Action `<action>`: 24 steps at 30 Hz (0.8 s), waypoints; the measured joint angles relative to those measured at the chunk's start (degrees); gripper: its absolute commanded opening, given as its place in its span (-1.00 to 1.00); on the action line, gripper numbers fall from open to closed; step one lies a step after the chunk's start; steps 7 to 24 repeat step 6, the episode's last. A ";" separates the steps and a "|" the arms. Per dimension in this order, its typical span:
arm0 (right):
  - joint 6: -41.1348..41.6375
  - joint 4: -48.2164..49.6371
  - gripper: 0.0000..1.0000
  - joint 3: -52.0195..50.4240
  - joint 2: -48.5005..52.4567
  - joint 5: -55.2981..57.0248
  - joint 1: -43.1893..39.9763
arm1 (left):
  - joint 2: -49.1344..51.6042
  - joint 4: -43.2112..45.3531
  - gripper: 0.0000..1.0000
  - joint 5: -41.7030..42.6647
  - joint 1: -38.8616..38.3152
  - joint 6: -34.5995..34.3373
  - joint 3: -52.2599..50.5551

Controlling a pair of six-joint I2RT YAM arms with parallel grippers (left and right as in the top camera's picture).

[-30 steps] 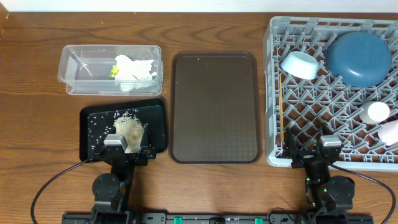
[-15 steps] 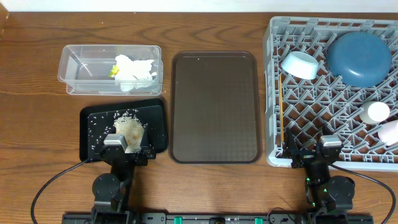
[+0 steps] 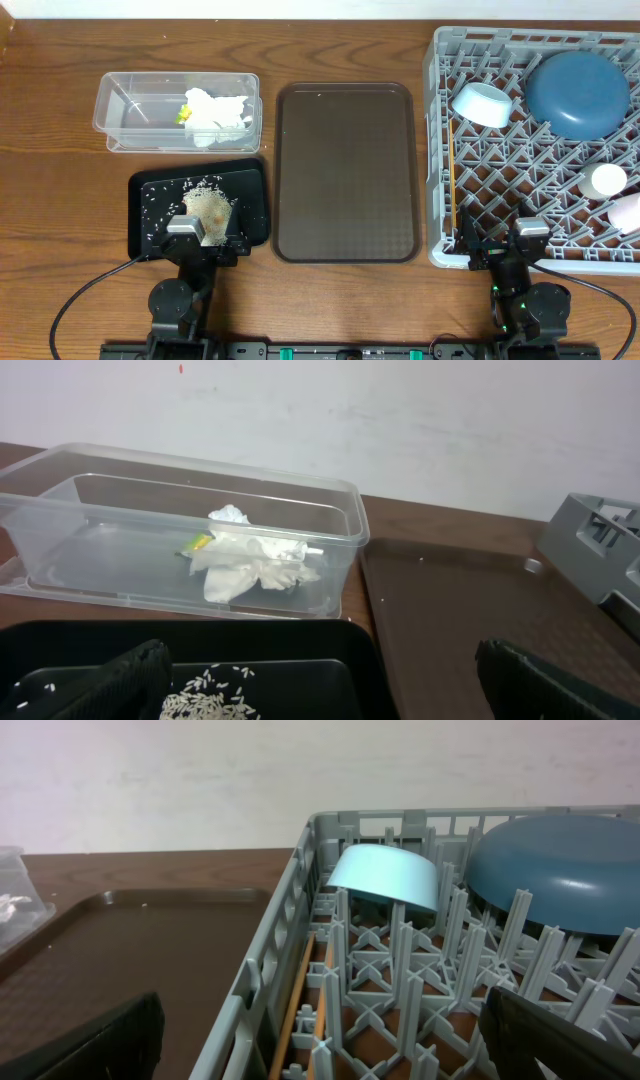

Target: Sort waste into correct bins and load items into the dishwasher rack

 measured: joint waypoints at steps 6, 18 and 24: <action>-0.02 0.00 0.99 0.00 0.00 0.00 0.00 | 0.00 0.00 0.99 0.00 0.00 0.00 0.00; -0.02 0.00 0.99 0.00 0.00 0.00 0.00 | 0.00 0.00 0.99 0.00 0.00 0.00 0.00; -0.02 0.00 0.99 0.00 0.00 0.00 0.00 | 0.00 0.00 0.99 0.00 0.00 0.00 0.00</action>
